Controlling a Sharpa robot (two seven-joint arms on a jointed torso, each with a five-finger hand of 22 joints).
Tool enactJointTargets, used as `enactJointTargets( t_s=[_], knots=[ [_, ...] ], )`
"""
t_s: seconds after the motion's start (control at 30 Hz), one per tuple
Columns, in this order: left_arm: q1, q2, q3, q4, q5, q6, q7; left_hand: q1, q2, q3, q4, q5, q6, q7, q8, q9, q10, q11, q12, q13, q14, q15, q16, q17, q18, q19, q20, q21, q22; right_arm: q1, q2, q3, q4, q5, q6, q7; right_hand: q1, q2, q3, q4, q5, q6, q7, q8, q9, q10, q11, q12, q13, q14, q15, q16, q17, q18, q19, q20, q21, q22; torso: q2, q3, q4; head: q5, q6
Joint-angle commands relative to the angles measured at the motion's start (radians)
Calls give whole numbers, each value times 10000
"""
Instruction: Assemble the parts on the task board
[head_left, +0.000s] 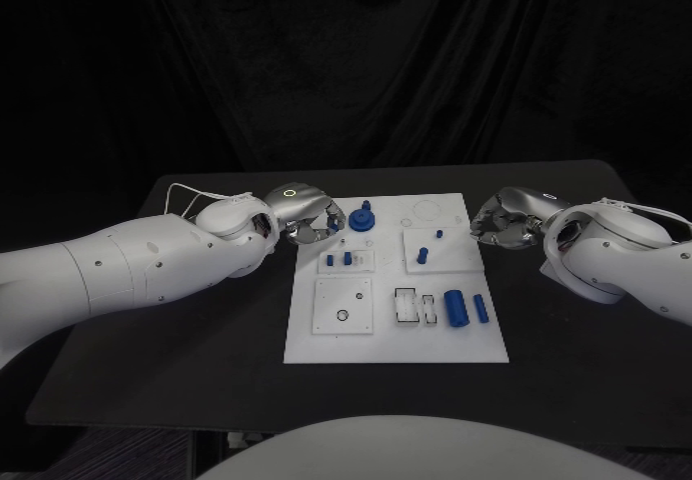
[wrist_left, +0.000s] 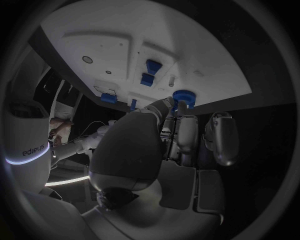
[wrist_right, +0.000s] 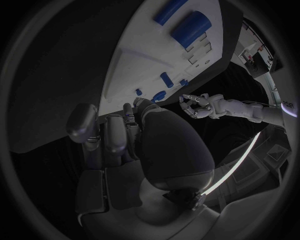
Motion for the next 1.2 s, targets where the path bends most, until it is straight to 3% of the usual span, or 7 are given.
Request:
enactJointTargets(
  t_s=[0.03, 0.13, 0.47, 0.6, 0.77, 1.2],
  knots=[
    [-70, 107, 8, -113, 15, 500, -147, -105, 34, -17, 35, -67, -19, 47, -18, -16, -9, 39, -35, -10, -15, 20, -32, -6, -151, -51, 0, -23, 1823, -14, -16, 5, -3, -4, 87, -5, -49, -50, 63, 14, 67, 85, 7, 56, -12, -70, -11, -57, 360, 99, 10, -35, -9, 98, -47, -33, -41, 304, 15, 10, 18, 2, 2],
    [-108, 173, 8, -215, 15, 551, -150, -106, 35, -16, 36, -72, -18, 48, -20, -16, -2, 40, -41, -16, -14, 22, -31, -5, -152, -47, 0, -19, 1824, -15, -7, 5, -4, -4, 92, -4, -41, -46, 71, 10, 68, 92, 4, 59, -13, -75, -12, -60, 357, 93, 10, -45, -18, 102, -53, -34, -65, 296, 18, -9, 27, -17, 2],
    [-178, 365, 8, -451, 15, 663, -120, -96, 39, -4, 25, -93, -66, 34, -60, -31, 62, 30, -71, -50, -48, 25, -71, -64, -142, -81, 1, -68, 1810, -16, -8, 5, -5, -3, 97, -18, -41, -46, 71, 10, 68, 92, 4, 59, -13, -75, -12, -60, 357, 93, 10, -45, -18, 102, -53, -34, -65, 296, 16, 7, 23, -34, 2],
    [-193, 422, 8, -476, 15, 679, -106, -107, 37, -9, 32, -108, -76, 30, -69, -34, 64, 32, -83, -58, -50, 25, -72, -65, -141, -83, 2, -71, 1809, -16, 9, 5, -9, -3, 101, -16, -41, -46, 71, 10, 68, 92, 4, 59, -13, -75, -12, -60, 357, 93, 10, -45, -18, 102, -53, -34, -65, 296, 19, 15, -18, 10, 2],
    [-212, 508, 8, -511, 15, 686, -90, -117, 42, -10, 39, -125, -90, 24, -81, -39, 69, 30, -97, -68, -56, 25, -78, -72, -141, -85, 3, -74, 1808, -16, 18, 5, -13, -3, 104, -14, -41, -46, 71, 10, 68, 92, 4, 59, -13, -75, -12, -60, 357, 93, 10, -45, -18, 102, -53, -34, -65, 296, 8, 13, 17, -27, 2],
    [-229, 691, 8, -582, 15, 768, -109, -129, 51, -11, 48, -150, -122, -1, -108, -48, 81, 20, -126, -88, -90, 22, -119, -128, -134, -110, 5, -110, 1798, -16, 28, 5, -8, -3, 145, -28, -41, -46, 71, 10, 68, 92, 4, 59, -13, -75, -12, -60, 357, 93, 10, -45, -18, 102, -53, -34, -65, 296, 11, 5, 15, -35, 2]
  ],
)
